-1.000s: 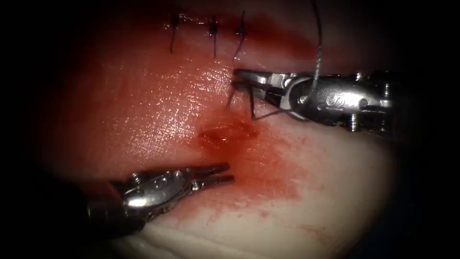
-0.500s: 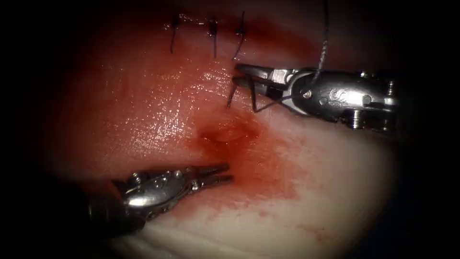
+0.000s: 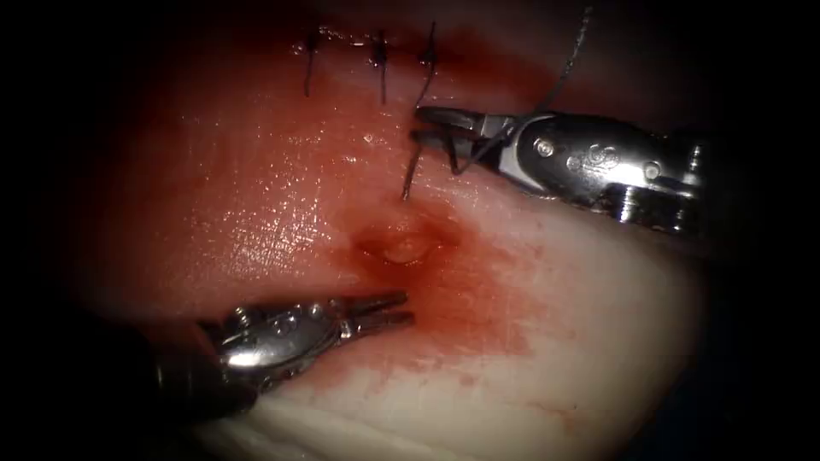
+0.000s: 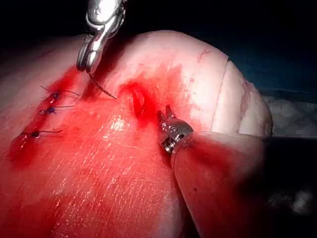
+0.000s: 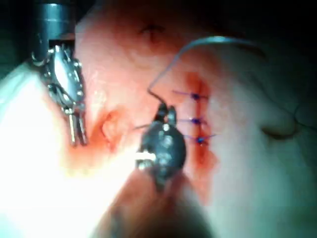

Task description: Wound Closure

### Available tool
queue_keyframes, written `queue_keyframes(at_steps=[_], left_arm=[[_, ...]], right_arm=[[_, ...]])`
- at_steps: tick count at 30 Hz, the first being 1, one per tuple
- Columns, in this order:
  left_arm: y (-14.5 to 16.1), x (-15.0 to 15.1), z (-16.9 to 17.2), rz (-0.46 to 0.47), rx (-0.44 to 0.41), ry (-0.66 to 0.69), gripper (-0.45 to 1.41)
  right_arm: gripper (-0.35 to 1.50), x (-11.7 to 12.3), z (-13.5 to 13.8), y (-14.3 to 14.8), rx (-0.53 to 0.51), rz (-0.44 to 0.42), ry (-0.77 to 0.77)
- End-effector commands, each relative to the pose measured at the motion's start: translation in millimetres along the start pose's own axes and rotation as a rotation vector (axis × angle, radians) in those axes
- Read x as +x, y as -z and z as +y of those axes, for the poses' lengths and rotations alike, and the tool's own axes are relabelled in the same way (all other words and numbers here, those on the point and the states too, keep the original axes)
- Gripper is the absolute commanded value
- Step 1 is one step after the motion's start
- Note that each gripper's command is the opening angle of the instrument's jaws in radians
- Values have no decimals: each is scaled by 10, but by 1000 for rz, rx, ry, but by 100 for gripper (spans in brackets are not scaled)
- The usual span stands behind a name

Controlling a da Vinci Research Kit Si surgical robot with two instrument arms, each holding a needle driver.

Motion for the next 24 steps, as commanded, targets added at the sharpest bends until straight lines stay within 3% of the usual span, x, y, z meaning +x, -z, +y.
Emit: queue_keyframes(at_steps=[1,10,24], left_arm=[[-7,-4,1,0,-1,1,14],[-8,-5,1,0,-1,1,12],[-6,-5,1,-3,-1,0,12]], right_arm=[[-35,-1,-2,-12,11,-4,-11],[-35,-6,-9,-23,74,-9,-101],[-35,-9,-12,-24,82,-38,-226]])
